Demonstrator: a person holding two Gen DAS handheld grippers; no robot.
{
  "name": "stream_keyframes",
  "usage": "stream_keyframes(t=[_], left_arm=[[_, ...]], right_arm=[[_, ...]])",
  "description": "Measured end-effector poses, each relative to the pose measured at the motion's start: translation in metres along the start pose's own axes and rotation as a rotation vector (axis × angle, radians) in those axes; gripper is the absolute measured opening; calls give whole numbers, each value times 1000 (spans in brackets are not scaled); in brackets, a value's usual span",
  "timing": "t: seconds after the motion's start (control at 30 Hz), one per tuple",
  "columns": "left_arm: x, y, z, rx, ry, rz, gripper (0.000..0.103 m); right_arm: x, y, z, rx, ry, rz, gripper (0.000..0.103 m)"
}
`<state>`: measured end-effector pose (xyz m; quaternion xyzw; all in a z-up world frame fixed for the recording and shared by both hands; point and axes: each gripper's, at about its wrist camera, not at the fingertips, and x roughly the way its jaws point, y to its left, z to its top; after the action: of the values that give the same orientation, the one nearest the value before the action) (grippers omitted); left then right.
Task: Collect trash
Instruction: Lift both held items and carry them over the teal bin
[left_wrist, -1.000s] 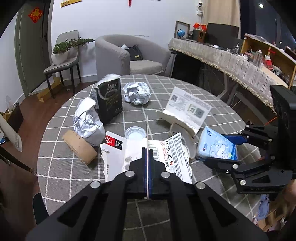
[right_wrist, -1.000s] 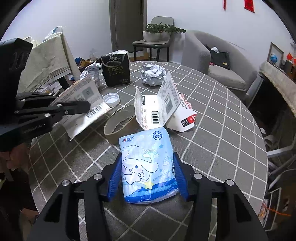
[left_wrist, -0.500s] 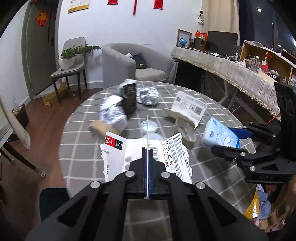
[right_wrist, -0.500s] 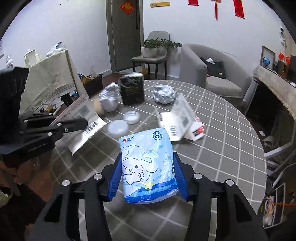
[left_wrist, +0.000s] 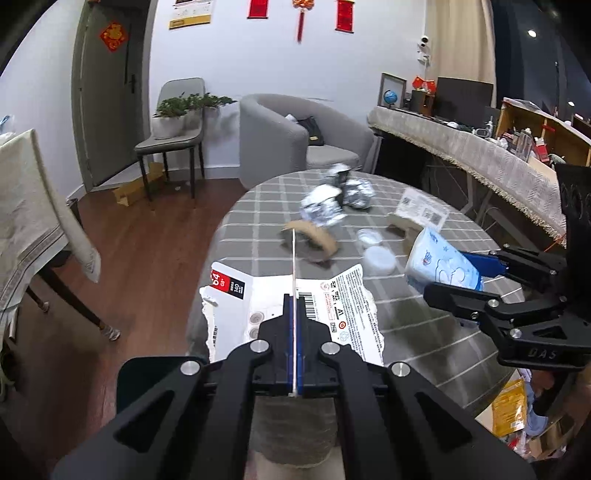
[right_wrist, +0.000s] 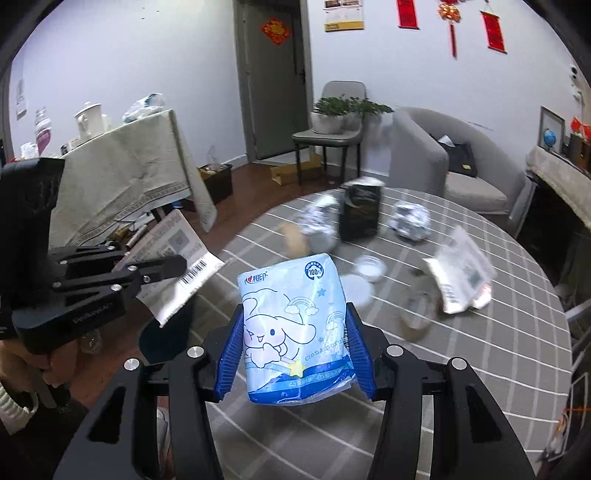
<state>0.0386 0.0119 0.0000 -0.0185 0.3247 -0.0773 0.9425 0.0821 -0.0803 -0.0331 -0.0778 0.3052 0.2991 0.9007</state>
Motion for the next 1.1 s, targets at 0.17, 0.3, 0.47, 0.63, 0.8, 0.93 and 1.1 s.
stream_keyframes(t=[0.17,0.3,0.47,0.63,0.8,0.93,1.1], left_arm=[[-2,39,-12,-22,24,47,2],[3,72,-21,-57,66,76,2],[5,109,-33,-92,100,100,2],[16,136,-49,-103,161,123,2],[32,163,-69,-133,252,142,2],[43,184,-84,-167,327,142,3],[48,203,-95,-187,367,148,5]], right_arm=[[14,30,10,-17,-7,29,52],[35,59,20,-45,-4,57,52],[60,88,30,-61,7,101,52],[88,121,33,-91,39,126,52],[113,145,33,-99,68,145,52],[131,157,35,-84,89,152,52],[151,172,32,-86,124,160,52]])
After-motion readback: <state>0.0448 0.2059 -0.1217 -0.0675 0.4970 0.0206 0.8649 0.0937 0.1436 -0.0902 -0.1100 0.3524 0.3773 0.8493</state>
